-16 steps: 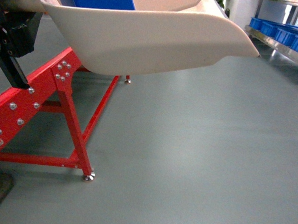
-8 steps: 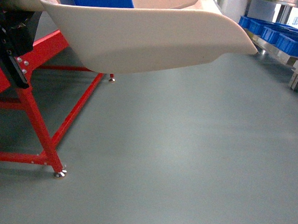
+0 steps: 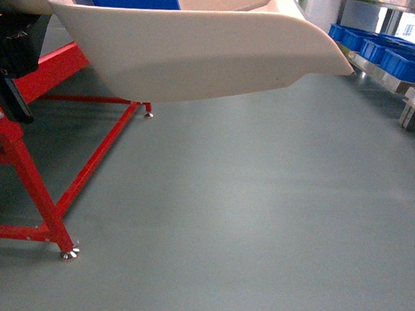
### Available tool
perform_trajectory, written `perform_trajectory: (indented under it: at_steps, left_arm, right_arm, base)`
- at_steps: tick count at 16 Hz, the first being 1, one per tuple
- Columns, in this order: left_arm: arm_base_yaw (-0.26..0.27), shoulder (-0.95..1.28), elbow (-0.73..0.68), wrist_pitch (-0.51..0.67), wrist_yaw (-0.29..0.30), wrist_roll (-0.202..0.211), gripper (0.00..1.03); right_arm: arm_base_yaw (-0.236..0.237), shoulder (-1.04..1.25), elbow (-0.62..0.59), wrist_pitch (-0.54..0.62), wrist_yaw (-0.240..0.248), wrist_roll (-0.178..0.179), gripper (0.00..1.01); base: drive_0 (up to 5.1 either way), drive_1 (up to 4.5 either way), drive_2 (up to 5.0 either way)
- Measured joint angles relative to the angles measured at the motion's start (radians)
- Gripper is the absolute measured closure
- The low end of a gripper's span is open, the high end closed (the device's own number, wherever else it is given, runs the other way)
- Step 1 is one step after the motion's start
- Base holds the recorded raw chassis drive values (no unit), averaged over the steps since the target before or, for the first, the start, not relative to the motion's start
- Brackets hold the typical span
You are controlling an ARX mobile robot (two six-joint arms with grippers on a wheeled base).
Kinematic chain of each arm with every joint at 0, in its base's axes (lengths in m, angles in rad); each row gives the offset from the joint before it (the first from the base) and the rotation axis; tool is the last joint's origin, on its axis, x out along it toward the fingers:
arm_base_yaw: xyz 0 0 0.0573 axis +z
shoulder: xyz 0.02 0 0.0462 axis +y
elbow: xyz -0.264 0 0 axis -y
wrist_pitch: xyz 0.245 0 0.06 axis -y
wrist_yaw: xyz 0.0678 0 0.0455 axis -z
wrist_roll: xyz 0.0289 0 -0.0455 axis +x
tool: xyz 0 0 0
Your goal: Place part in tray to right shelf
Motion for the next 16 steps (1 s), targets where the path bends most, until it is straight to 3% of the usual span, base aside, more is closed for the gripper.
perform_trajectory:
  at_steps: [16]
  left_arm:
    - [0.002, 0.000, 0.000, 0.004, -0.002, 0.000, 0.88]
  right_arm:
    - [0.000, 0.001, 0.000, 0.000, 0.000, 0.000, 0.03]
  base:
    - [4.9, -2.59, -2.6]
